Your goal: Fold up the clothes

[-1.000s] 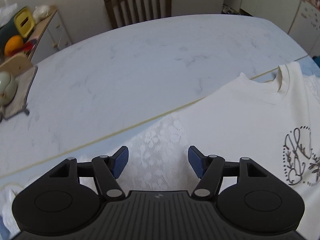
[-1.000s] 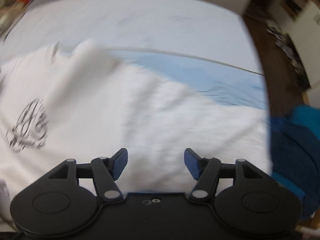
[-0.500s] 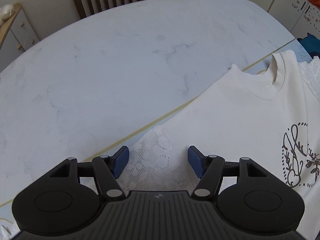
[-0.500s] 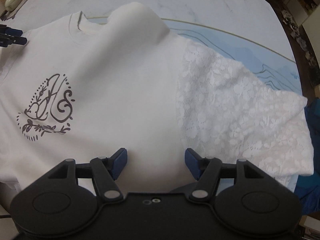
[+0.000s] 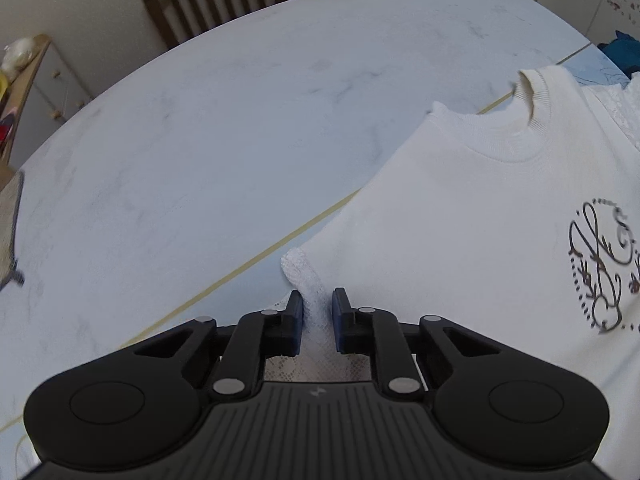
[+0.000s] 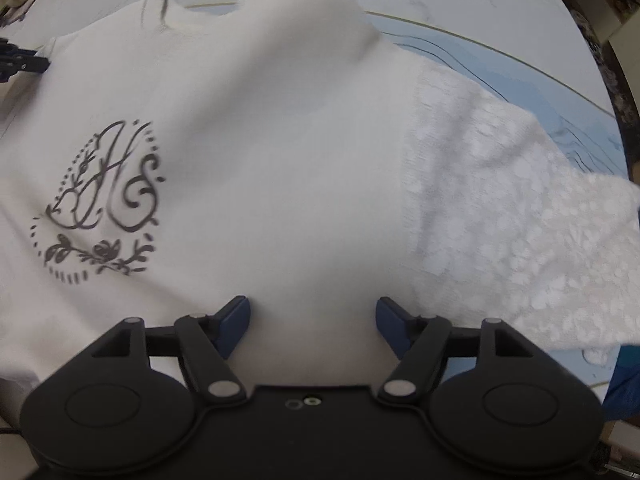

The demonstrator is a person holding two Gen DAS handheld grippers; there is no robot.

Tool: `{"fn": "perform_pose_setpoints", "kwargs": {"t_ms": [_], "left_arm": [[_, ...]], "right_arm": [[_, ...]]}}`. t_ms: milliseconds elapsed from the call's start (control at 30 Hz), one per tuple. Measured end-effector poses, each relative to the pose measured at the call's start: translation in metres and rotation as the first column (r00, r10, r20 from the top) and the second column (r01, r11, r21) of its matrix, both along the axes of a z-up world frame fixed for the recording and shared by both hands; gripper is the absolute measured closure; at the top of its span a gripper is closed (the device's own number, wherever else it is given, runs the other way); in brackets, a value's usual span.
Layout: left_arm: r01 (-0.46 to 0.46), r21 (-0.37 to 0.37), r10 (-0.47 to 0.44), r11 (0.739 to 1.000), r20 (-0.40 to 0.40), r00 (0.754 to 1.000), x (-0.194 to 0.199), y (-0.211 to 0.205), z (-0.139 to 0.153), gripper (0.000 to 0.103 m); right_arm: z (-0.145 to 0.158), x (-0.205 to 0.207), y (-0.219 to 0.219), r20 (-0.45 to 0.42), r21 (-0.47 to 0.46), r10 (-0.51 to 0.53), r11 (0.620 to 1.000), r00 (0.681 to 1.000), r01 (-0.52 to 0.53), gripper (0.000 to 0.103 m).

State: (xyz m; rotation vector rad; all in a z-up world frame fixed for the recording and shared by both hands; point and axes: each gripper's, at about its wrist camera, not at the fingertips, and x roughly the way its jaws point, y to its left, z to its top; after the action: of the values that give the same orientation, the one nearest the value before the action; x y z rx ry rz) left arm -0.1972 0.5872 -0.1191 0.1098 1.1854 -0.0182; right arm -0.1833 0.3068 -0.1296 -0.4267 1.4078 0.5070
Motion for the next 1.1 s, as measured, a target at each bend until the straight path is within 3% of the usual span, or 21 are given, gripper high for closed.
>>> {"fn": "perform_pose_setpoints", "kwargs": {"t_ms": [167, 400, 600, 733, 867, 1000, 1100], "left_arm": [[-0.092, -0.001, 0.092, 0.996, -0.011, 0.996, -0.042, 0.039, -0.001, 0.089], [-0.228, 0.070, 0.230, 0.971, -0.015, 0.973, -0.086, 0.095, 0.002, 0.089], [-0.317, 0.086, 0.317, 0.945, 0.004, 0.948, -0.102, 0.141, 0.008, 0.088], [-0.327, 0.104, 0.326, 0.939, 0.025, 0.945, -0.106, 0.137, 0.013, 0.087], [-0.274, 0.076, 0.269, 0.959, 0.070, 0.960, -0.110, 0.119, 0.032, 0.087], [-0.201, 0.012, 0.199, 0.980, 0.098, 0.975, -0.119, 0.101, 0.054, 0.085], [-0.159, -0.043, 0.162, 0.986, 0.071, 0.984, -0.127, 0.090, 0.056, 0.076]], "right_arm": [[-0.001, -0.008, 0.040, 0.017, 0.019, 0.109, 0.994, 0.994, -0.109, 0.000], [0.006, -0.008, 0.096, 0.055, 0.050, 0.221, 0.973, 0.974, -0.224, 0.000], [0.033, -0.007, 0.077, 0.038, 0.111, 0.198, 0.973, 0.979, -0.201, 0.000], [0.033, -0.016, 0.048, -0.024, 0.179, 0.140, 0.975, 0.990, -0.134, 0.000], [0.014, -0.034, 0.022, -0.153, 0.260, 0.031, 0.966, 0.988, 0.009, 0.000], [0.001, -0.041, 0.018, -0.215, 0.283, -0.070, 0.950, 0.974, 0.131, 0.000], [0.002, -0.041, 0.023, -0.240, 0.296, -0.101, 0.940, 0.966, 0.171, 0.000]]}}
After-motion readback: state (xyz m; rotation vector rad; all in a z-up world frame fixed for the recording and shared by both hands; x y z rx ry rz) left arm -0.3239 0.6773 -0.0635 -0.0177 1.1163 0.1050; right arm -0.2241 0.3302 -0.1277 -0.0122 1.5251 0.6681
